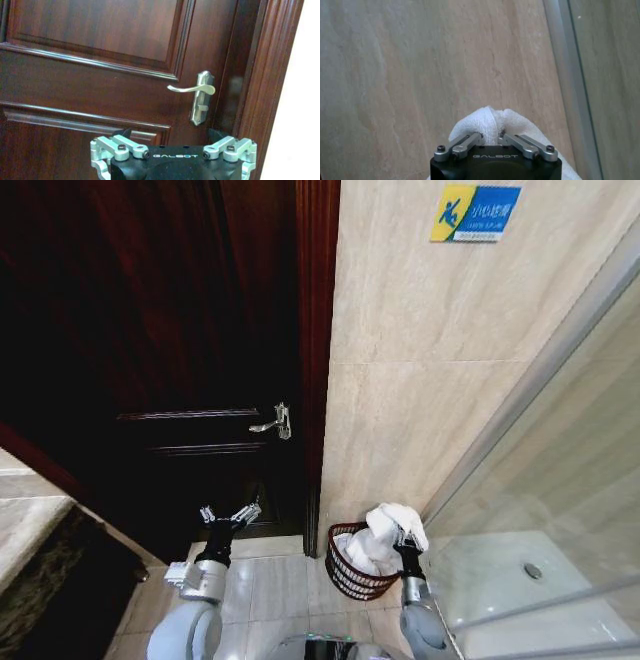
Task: Discard the used towel into the hamper.
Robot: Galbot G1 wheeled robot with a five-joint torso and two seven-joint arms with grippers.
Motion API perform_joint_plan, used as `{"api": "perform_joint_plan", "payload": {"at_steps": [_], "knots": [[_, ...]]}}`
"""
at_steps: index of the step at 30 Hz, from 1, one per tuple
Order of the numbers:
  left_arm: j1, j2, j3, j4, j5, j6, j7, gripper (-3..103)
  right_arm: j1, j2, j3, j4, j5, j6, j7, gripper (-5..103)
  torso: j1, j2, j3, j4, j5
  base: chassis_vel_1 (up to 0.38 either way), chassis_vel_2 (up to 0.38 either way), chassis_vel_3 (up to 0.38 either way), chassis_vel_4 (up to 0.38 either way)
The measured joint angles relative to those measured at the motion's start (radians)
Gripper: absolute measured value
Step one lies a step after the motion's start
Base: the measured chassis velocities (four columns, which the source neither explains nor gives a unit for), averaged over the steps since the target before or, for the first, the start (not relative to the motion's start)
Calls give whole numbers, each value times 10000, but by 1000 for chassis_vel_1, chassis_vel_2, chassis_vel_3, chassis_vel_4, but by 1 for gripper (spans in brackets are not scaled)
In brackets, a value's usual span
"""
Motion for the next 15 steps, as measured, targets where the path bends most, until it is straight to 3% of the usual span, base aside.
{"api": "perform_joint_plan", "payload": {"at_steps": [15], "knots": [[0, 0, 0, 0, 0, 0, 0, 100, 275, -346, 106, -322, 1051, -1198, -1442, 7, 0, 0, 0, 0, 0, 0, 0, 0, 0]]}}
